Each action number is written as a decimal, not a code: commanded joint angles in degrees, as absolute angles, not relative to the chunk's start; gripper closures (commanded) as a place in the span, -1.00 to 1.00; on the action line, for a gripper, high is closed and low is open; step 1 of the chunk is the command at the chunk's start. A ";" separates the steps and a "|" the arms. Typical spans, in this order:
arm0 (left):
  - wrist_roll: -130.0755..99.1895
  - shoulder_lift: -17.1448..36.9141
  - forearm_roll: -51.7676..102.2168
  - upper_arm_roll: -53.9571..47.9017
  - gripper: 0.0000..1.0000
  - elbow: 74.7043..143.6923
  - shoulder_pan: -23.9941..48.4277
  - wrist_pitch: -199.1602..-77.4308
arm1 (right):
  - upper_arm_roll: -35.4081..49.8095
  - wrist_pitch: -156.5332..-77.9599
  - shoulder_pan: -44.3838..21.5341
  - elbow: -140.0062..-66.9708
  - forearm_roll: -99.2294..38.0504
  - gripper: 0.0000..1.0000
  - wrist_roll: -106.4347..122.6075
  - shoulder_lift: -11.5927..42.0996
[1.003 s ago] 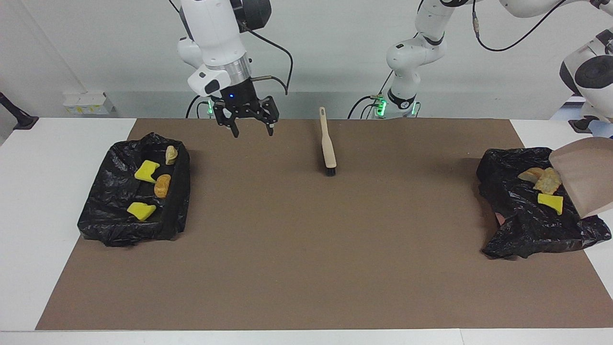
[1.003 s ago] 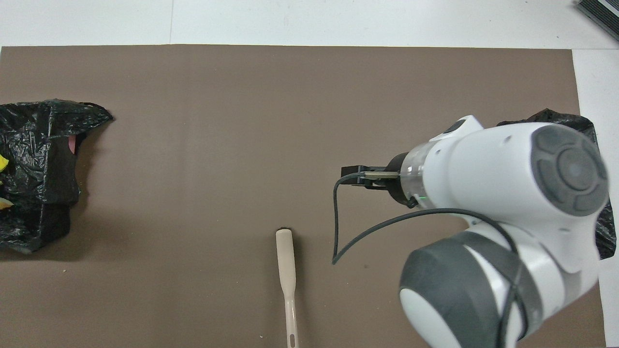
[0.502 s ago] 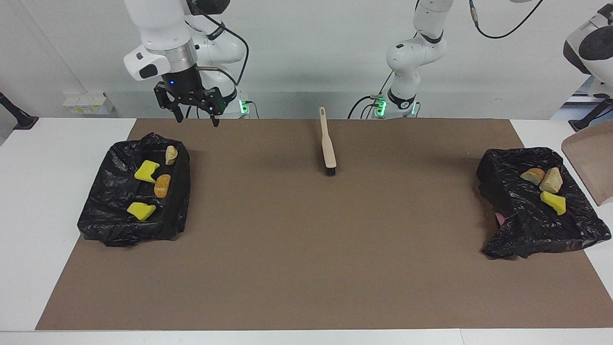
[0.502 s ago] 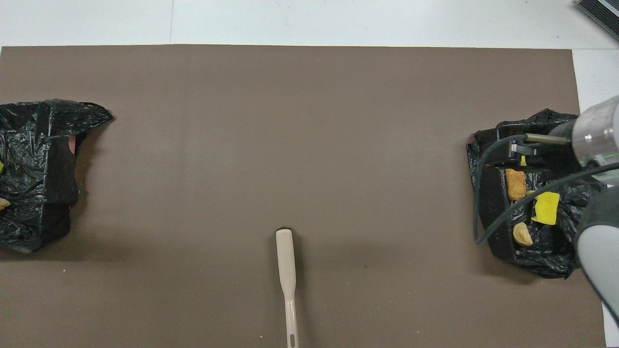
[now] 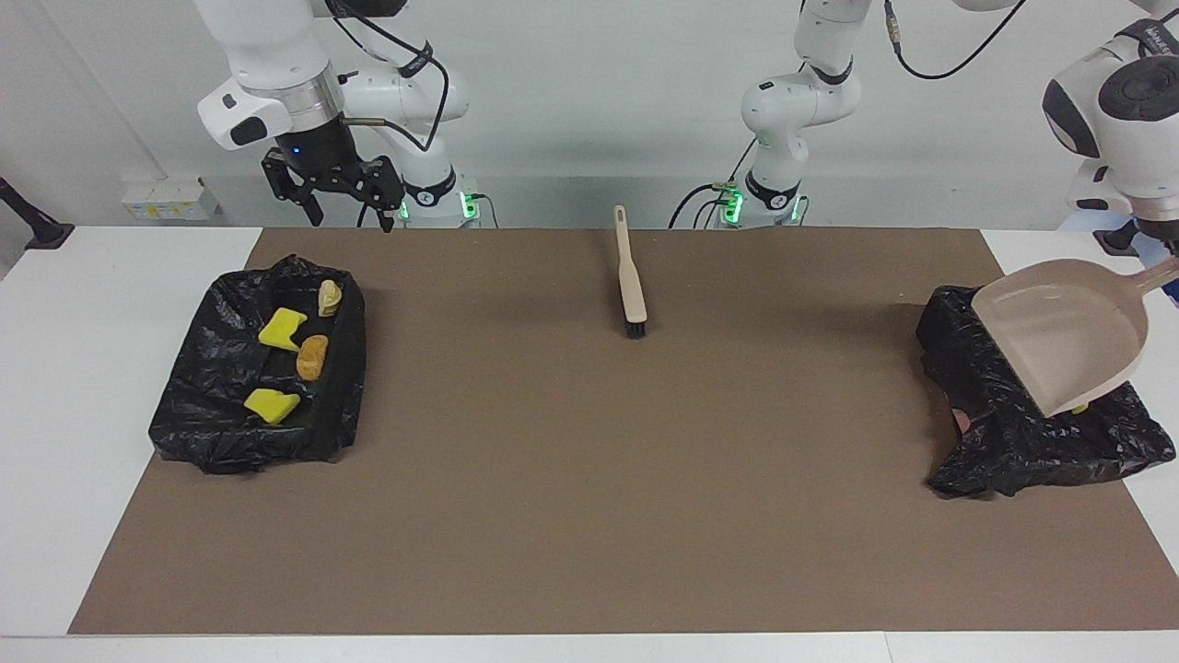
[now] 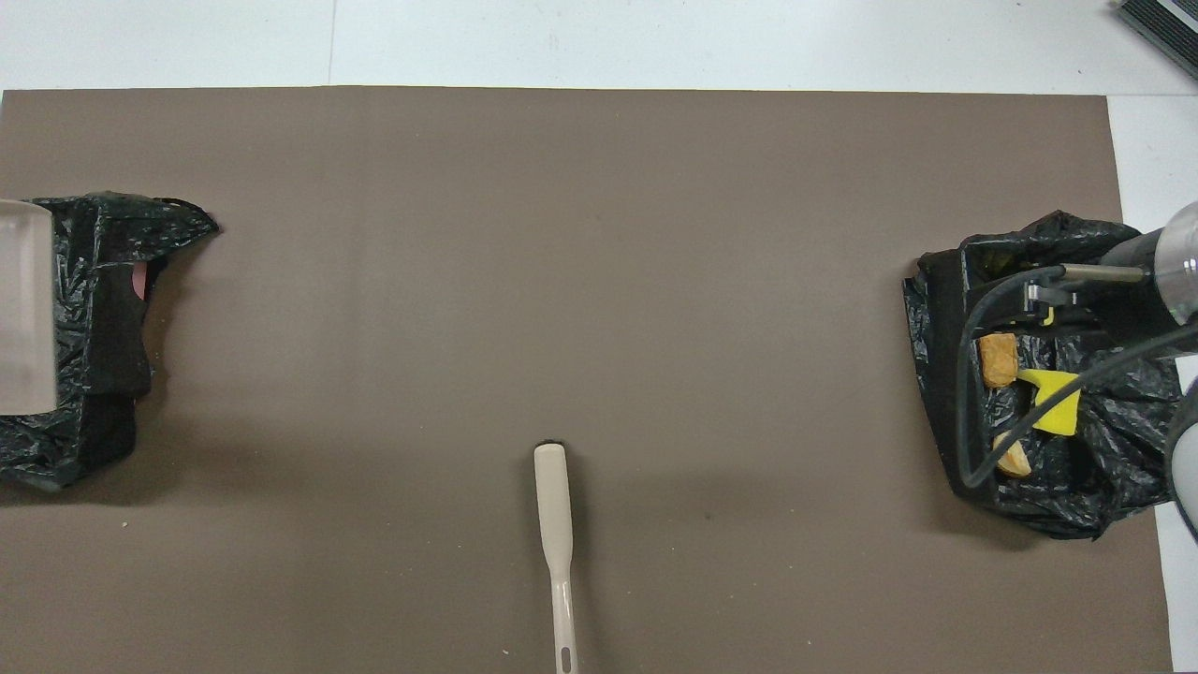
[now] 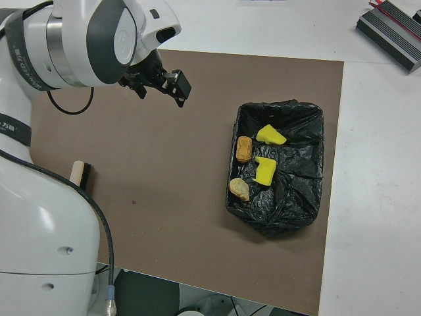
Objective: Sweep and dump trash in bin
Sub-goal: 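Bring the emptied dustpan back to the mat center with the left gripper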
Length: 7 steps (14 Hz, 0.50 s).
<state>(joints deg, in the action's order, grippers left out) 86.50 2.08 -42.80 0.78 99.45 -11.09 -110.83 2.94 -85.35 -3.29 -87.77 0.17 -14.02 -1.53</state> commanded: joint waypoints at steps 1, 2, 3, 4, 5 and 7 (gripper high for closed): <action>81.67 0.35 -34.67 1.41 1.00 100.99 -7.92 -106.72 | 2.72 -86.04 -2.72 -88.59 0.00 -1.00 -11.95 -2.02; 78.43 0.26 -30.02 1.41 1.00 100.90 -7.56 -104.61 | 2.64 -86.04 -3.07 -88.33 -0.09 -1.00 -12.04 -1.85; 76.05 0.26 -26.49 1.41 1.00 100.81 -6.86 -103.28 | 2.64 -86.04 -3.34 -88.24 0.00 -1.00 -12.48 -1.41; 73.50 0.26 -23.41 1.41 1.00 100.90 -5.72 -101.97 | 2.64 -86.04 -2.90 -88.16 -0.09 -1.00 -12.57 -1.15; 70.95 0.09 -20.94 1.41 1.00 100.81 -5.19 -100.56 | 2.64 -86.04 -2.81 -88.15 -0.09 -1.00 -12.57 -1.06; 63.15 -0.35 -17.50 1.41 1.00 100.99 -2.74 -97.92 | 2.64 -86.04 -2.90 -88.15 0.00 -1.00 -12.66 -1.05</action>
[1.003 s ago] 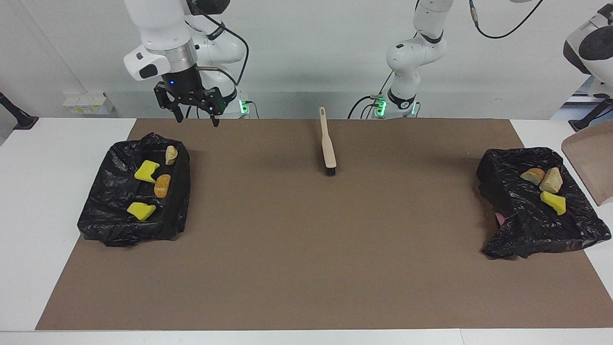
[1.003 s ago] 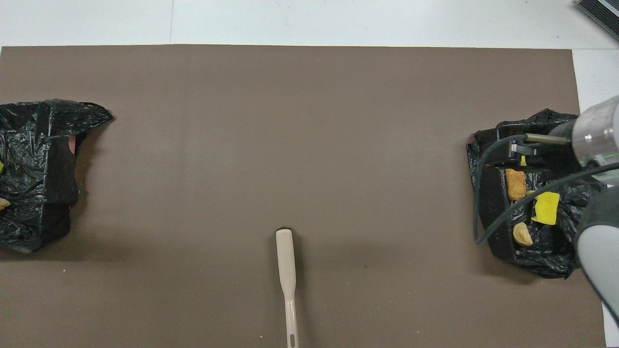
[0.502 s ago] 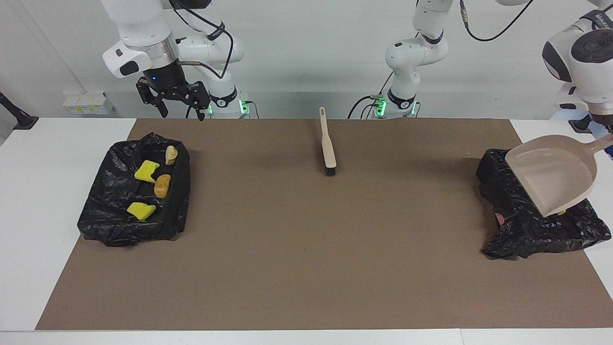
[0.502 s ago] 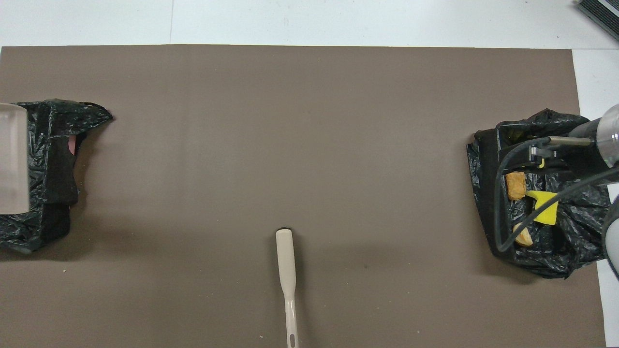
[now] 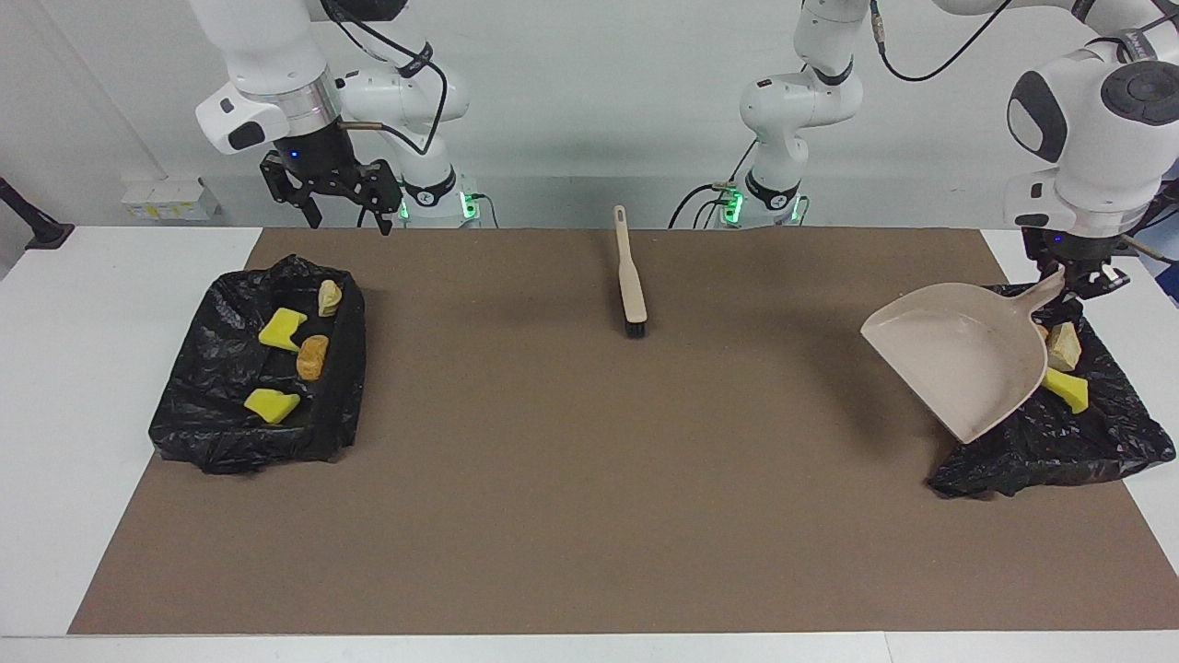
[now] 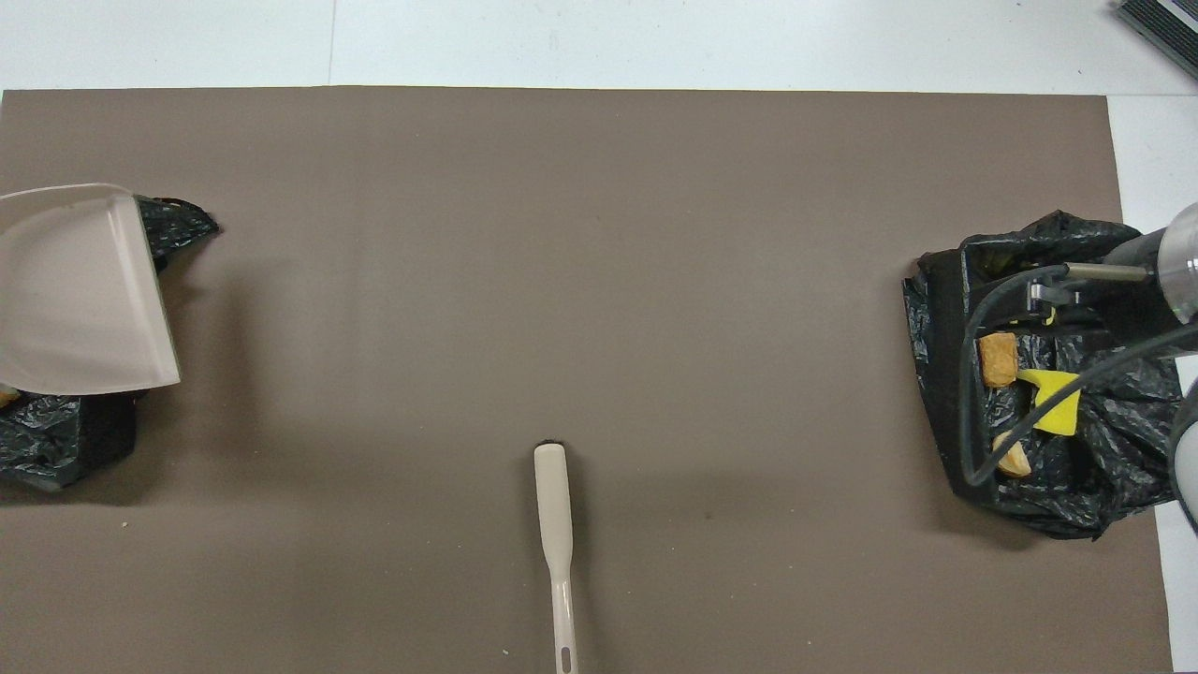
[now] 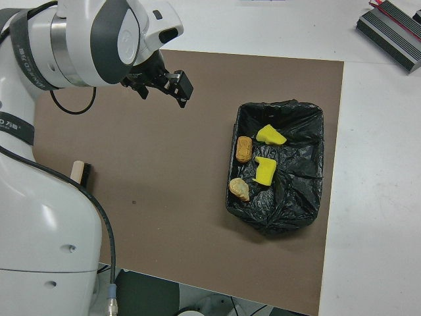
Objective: Sweep and dump trash in bin
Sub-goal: 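Bring the emptied dustpan back to the mat center with the left gripper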
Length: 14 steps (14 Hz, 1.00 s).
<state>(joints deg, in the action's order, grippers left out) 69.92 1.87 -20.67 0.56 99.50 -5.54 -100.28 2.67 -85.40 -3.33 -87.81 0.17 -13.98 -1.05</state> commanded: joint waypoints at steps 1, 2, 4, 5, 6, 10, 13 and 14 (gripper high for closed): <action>57.45 -0.87 -16.71 1.32 1.00 101.60 -1.25 -96.69 | 2.64 -86.13 -2.90 -88.15 0.09 -1.00 -12.66 -1.05; 50.87 -1.40 -16.53 1.32 1.00 102.30 1.29 -95.98 | 2.64 -86.13 -2.90 -88.15 0.00 -1.00 -12.66 -1.05; 39.17 -2.81 -14.26 1.32 1.00 104.40 6.13 -95.97 | 2.64 -86.13 -2.90 -88.15 0.00 -1.00 -12.57 -1.05; 33.37 -3.33 -12.06 1.32 1.00 105.11 8.41 -95.98 | 2.64 -86.05 -2.90 -88.15 0.00 -1.00 -12.57 -1.05; 27.92 -3.60 -10.56 1.32 1.00 105.55 10.44 -95.98 | 2.64 -86.04 -2.90 -88.15 0.09 -1.00 -12.57 -1.05; 7.08 -5.01 -5.03 1.32 1.00 107.75 19.23 -98.26 | 2.72 -86.13 -2.90 -88.33 0.00 -1.00 -12.66 -1.05; -6.98 -1.69 -3.26 1.32 1.00 107.93 26.70 -105.53 | 2.72 -86.13 -2.99 -88.51 0.00 -1.00 -12.66 -1.23; -11.29 -0.36 -1.60 1.41 1.00 107.93 28.55 -108.34 | 2.72 -86.13 -2.99 -88.51 0.00 -1.00 -12.66 -1.23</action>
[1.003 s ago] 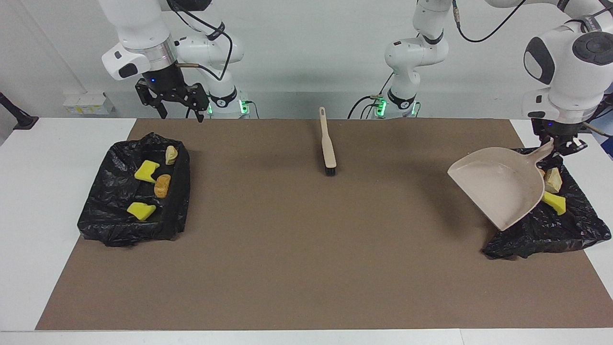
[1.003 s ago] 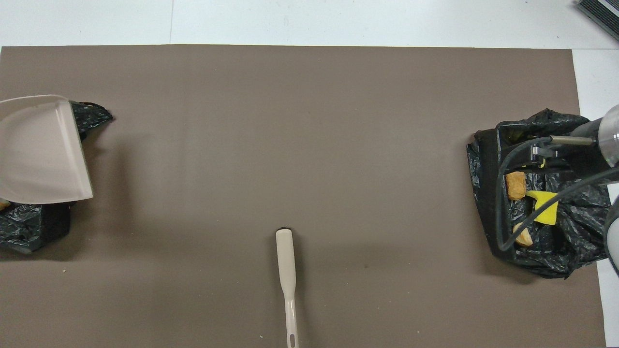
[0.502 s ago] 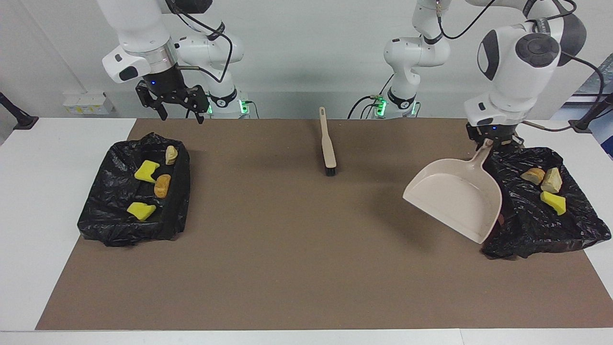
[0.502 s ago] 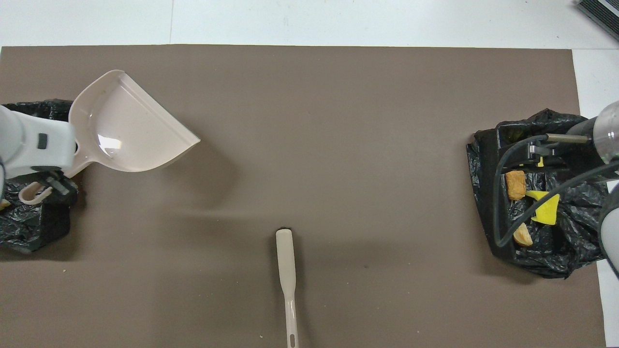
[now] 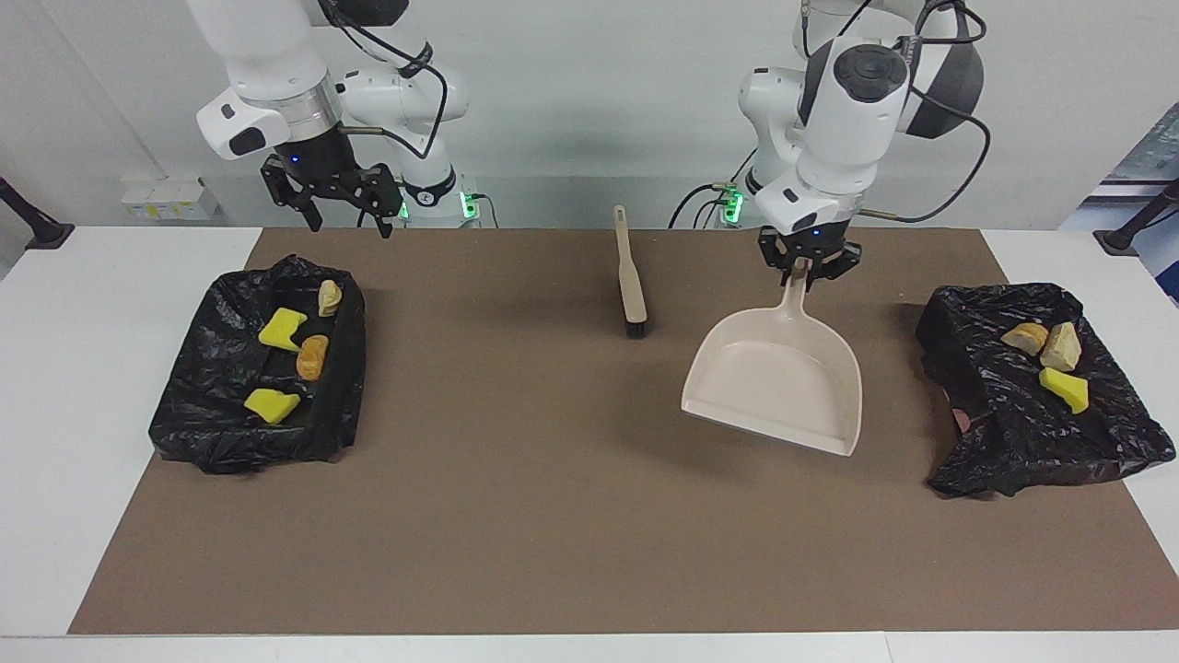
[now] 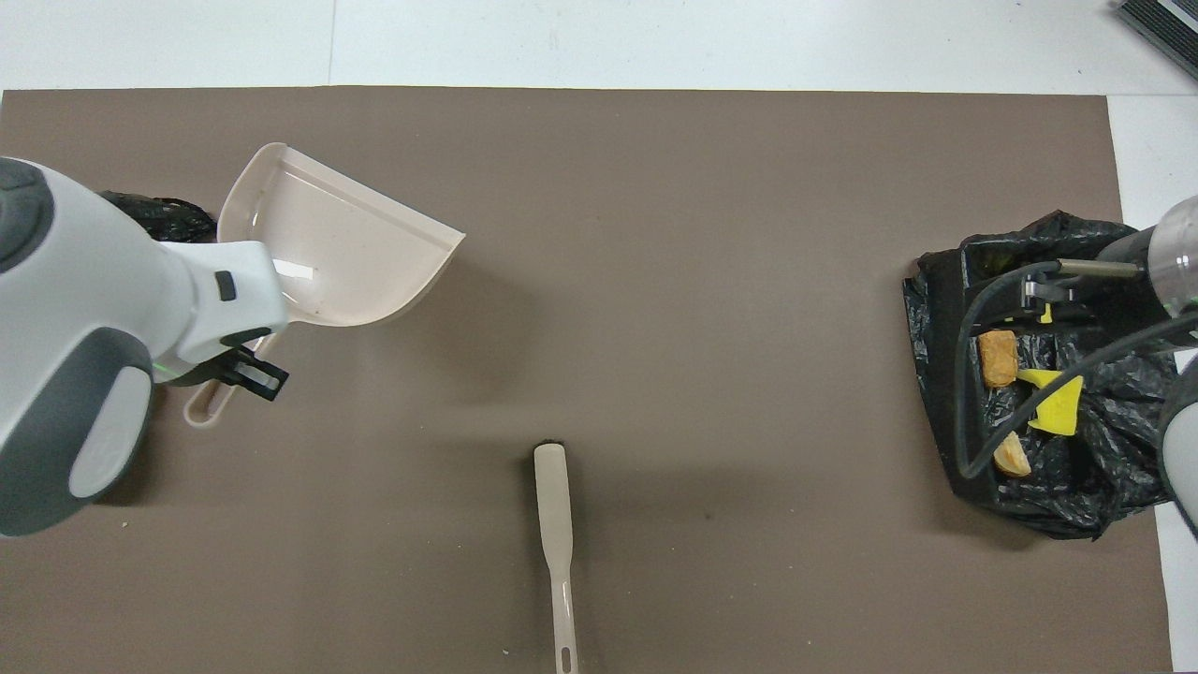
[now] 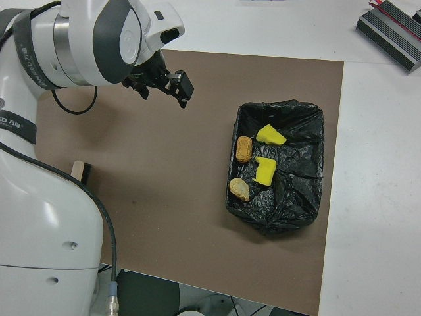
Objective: Sweep and dump trash in bin
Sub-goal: 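Bring the emptied dustpan back to the mat center with the left gripper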
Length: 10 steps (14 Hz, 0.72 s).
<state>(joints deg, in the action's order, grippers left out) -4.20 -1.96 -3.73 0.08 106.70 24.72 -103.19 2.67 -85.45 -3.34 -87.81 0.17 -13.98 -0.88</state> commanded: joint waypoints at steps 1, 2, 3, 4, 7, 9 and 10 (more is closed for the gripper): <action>-14.82 1.04 -0.63 1.41 1.00 107.93 29.61 -110.46 | 2.72 -86.13 -2.99 -88.51 0.00 -1.00 -12.66 -1.23; -17.46 2.97 -0.53 1.41 1.00 107.49 31.36 -111.96 | 2.64 -86.13 -2.81 -88.51 0.00 -1.00 -12.66 -1.23; -21.14 5.42 -0.53 1.49 1.00 106.97 33.03 -113.80 | 2.64 -86.13 -2.73 -88.51 0.00 -1.00 -12.66 -1.23; -25.18 7.89 -0.53 1.41 1.00 106.96 34.00 -116.86 | 2.64 -86.13 -2.72 -88.59 0.00 -1.00 -12.66 -1.23; -28.48 12.20 1.48 1.41 1.00 106.88 35.24 -122.15 | 2.64 -86.05 -2.72 -88.68 0.00 -1.00 -12.66 -1.32; -28.65 13.36 4.21 1.41 1.00 106.96 35.86 -124.80 | 2.64 -86.04 -2.72 -88.68 0.00 -1.00 -12.66 -1.41; -28.74 13.88 4.57 1.32 1.00 106.96 35.69 -125.67 | 2.64 -86.04 -2.72 -88.68 0.00 -1.00 -12.74 -1.41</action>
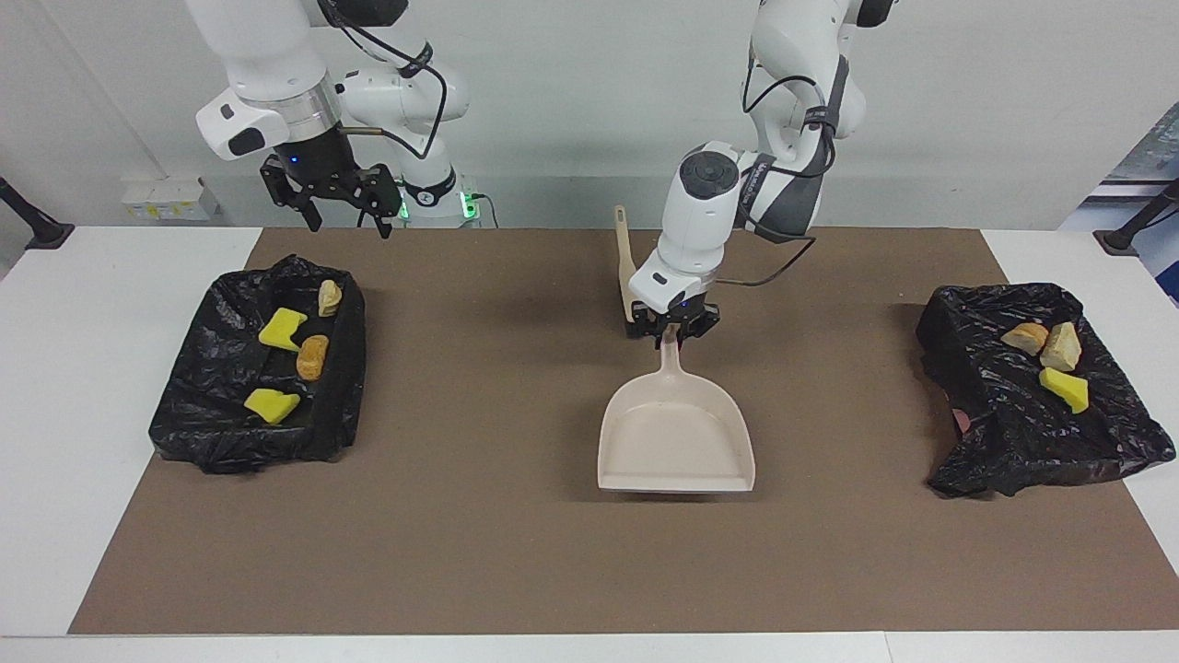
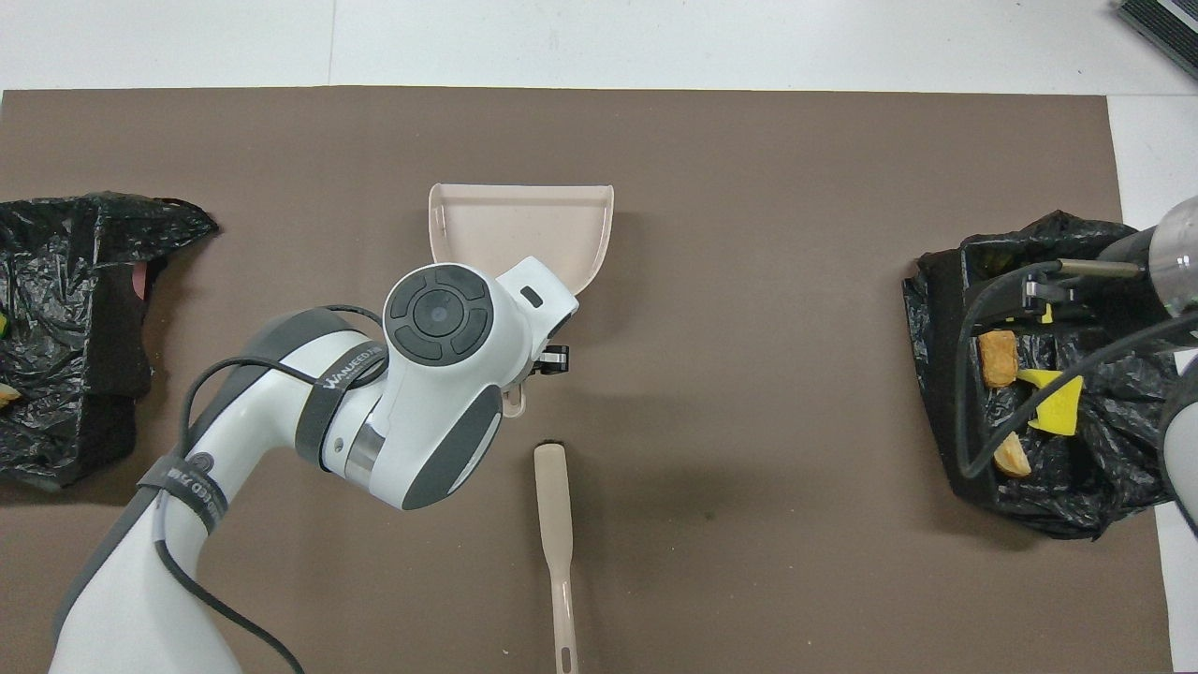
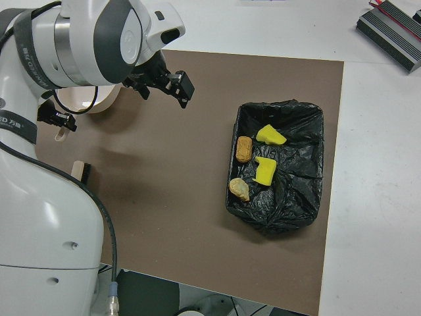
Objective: Sweep and dump trash in bin
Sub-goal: 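Bring the emptied dustpan back to the mat center with the left gripper, then lower the dustpan beside the brush and open the left gripper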
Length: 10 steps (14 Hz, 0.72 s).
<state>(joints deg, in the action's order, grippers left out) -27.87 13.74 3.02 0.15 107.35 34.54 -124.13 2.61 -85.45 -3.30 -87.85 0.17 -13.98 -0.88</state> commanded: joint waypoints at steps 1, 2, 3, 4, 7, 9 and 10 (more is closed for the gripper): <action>-29.18 15.37 5.61 1.41 1.00 106.88 36.03 -126.90 | 2.64 -86.04 -2.72 -88.77 0.00 -1.00 -12.74 -1.41; -29.27 15.64 5.89 1.41 1.00 106.96 36.82 -127.09 | 2.64 -85.96 -2.72 -88.77 0.00 -1.00 -12.66 -1.49; -29.35 15.91 5.89 1.32 1.00 107.14 36.83 -127.35 | 2.64 -85.96 -2.72 -88.86 0.00 -1.00 -12.66 -1.58; -29.36 15.82 6.06 1.32 1.00 107.57 36.83 -127.88 | 2.64 -85.96 -2.72 -88.77 0.00 -1.00 -12.66 -1.58; -29.62 15.65 7.12 1.32 1.00 107.93 37.09 -128.23 | 2.64 -86.04 -2.72 -88.86 0.00 -1.00 -12.66 -1.58; -29.97 15.82 7.12 1.32 1.00 108.80 37.09 -129.19 | 2.64 -85.96 -2.72 -88.86 0.00 -1.00 -12.57 -1.58; -30.14 15.99 7.12 1.32 1.00 109.33 37.26 -130.50 | 2.64 -85.96 -2.72 -88.94 0.00 -1.00 -12.57 -1.58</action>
